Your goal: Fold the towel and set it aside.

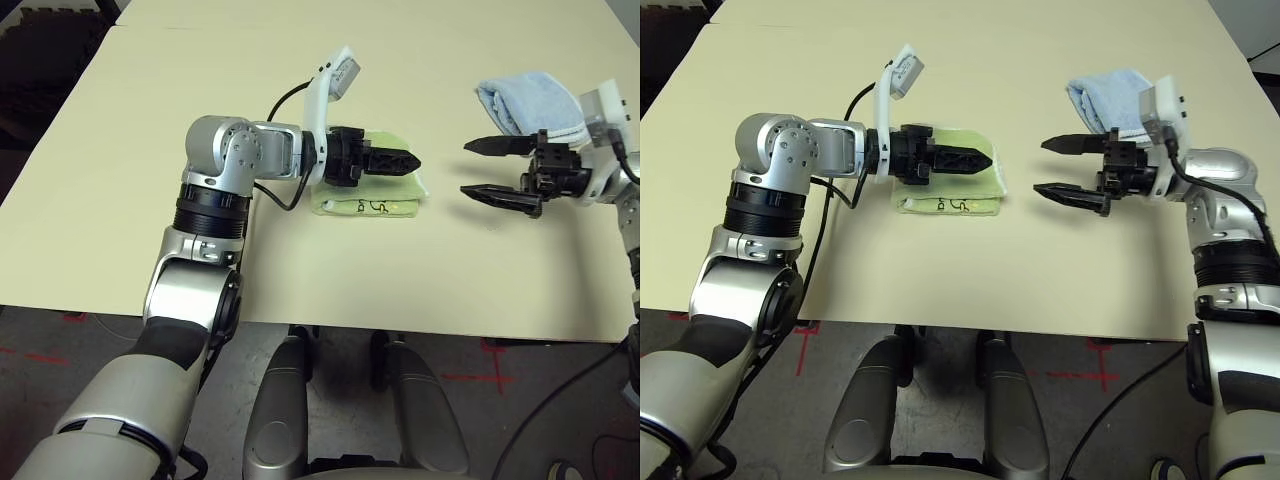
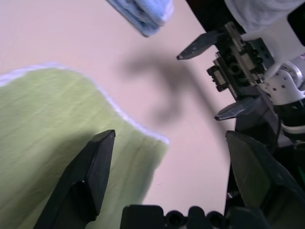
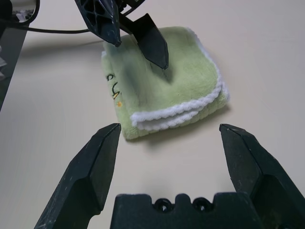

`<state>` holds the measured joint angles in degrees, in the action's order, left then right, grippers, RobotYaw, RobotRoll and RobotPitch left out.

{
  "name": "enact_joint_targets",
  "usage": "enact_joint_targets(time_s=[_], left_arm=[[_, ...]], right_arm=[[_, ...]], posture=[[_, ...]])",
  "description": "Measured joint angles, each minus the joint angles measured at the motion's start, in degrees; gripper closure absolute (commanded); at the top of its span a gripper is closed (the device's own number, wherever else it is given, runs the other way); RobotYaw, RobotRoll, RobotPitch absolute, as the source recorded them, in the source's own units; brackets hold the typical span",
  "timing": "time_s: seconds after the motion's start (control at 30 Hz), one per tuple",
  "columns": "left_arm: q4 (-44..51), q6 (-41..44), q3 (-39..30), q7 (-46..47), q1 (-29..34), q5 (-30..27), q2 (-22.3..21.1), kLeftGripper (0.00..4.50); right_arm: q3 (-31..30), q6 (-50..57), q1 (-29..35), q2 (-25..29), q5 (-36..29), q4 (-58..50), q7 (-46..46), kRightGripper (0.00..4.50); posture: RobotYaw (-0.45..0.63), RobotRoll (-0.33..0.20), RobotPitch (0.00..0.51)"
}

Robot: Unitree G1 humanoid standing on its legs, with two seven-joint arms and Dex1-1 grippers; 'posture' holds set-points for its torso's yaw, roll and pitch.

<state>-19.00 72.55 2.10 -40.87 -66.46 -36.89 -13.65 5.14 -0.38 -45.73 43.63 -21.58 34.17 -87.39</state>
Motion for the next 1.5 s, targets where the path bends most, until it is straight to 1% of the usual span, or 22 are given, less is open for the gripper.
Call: enact_joint_targets(time_s=[0.03,0.1,0.2,0.3,0.37,0.43,0.5,0.6,0.7,0.8,0.9,0.97,1.0,1.03,1.07,1.37,1.47,1.5], left_arm=[[0.30,0.05,0.65,-1.80,0.00,-0.28,-0.28,0.02],[2.05,-0.92,2.98,-7.19,0.21,-1.00,-2.34,0.02],[4.66,-7.06,6.43,-16.72,1.69,-0.69,-7.88,0.02],[4.35,-18.03,9.99,-26.45,3.69,2.96,-13.19,0.02],[1.36,-26.72,11.44,-32.31,4.17,6.34,-15.67,0.02],[-3.37,-34.47,11.23,-35.81,4.16,9.24,-17.04,0.02],[-6.93,-40.38,10.50,-37.93,4.14,10.99,-17.31,0.02],[-12.20,-49.31,8.95,-41.15,3.76,13.54,-18.82,0.02],[-15.24,-54.42,7.63,-43.99,3.14,14.54,-18.99,0.00],[-17.52,-58.96,6.91,-46.89,2.99,15.69,-19.28,0.00],[-19.57,-63.01,6.30,-47.88,3.01,16.82,-19.28,0.00],[-20.21,-64.60,5.44,-48.06,3.01,16.94,-18.96,0.00],[-20.24,-65.39,5.28,-48.35,3.02,17.04,-18.86,0.00],[-20.31,-66.14,5.16,-48.75,3.02,17.16,-18.79,0.00],[-20.42,-66.50,5.15,-48.96,3.02,17.33,-18.76,0.00],[-22.80,-68.63,5.15,-50.79,2.60,18.56,-18.33,0.00],[-23.18,-69.87,5.18,-50.84,2.43,18.54,-18.34,0.62],[-23.69,-70.88,5.22,-50.87,2.43,18.47,-18.34,0.73]], right_arm=[[0.00,-0.26,0.00,-0.06,0.16,0.06,-0.05,0.00],[0.00,-0.84,0.00,-0.36,0.23,0.10,-0.10,0.00],[-0.04,-1.33,0.00,-1.57,0.22,0.21,-0.60,0.00],[-0.05,-1.67,-0.01,-1.93,0.17,0.53,-1.32,0.00],[-0.04,-1.69,-0.02,-2.16,0.07,0.60,-1.65,0.00],[-0.02,-1.71,-0.01,-2.41,-0.10,0.75,-1.83,0.00],[0.06,-1.67,-0.02,-2.63,-0.36,0.75,-1.84,0.00],[0.09,-1.43,-0.04,-3.06,-1.08,0.75,-1.95,0.00],[0.09,-1.36,-0.45,-3.44,-1.20,0.79,-2.26,0.58],[0.09,-1.39,-1.26,-4.16,-1.27,1.13,-2.80,1.67],[0.07,-1.50,-2.02,-4.48,-1.26,1.97,-3.24,2.76],[0.07,-1.60,-2.58,-4.72,-1.24,2.12,-3.69,3.57],[0.06,-1.63,-2.77,-4.79,-1.23,2.18,-3.90,3.90],[0.05,-1.63,-2.92,-4.87,-1.19,2.25,-4.09,4.36],[0.04,-1.63,-3.01,-4.96,-1.16,2.30,-4.15,4.47],[-0.03,-1.65,-3.12,-5.54,-0.91,2.42,-4.45,4.47],[-0.04,-1.65,-3.11,-5.68,-0.89,2.40,-4.46,4.50],[-0.04,-1.65,-3.10,-5.69,-0.89,2.39,-4.46,4.50]], posture=[[0.08,0.000,0.281],[0.08,0.000,0.279],[0.09,0.000,0.279],[0.09,0.000,0.278],[0.09,0.000,0.277],[0.09,0.000,0.274],[0.09,0.000,0.273],[0.09,0.000,0.271],[0.10,0.000,0.269],[0.11,0.000,0.270],[0.11,0.000,0.272],[0.11,0.000,0.273],[0.11,0.000,0.274],[0.11,0.000,0.274],[0.11,0.000,0.274],[0.10,0.000,0.275],[0.10,0.000,0.276],[0.10,0.000,0.277]])
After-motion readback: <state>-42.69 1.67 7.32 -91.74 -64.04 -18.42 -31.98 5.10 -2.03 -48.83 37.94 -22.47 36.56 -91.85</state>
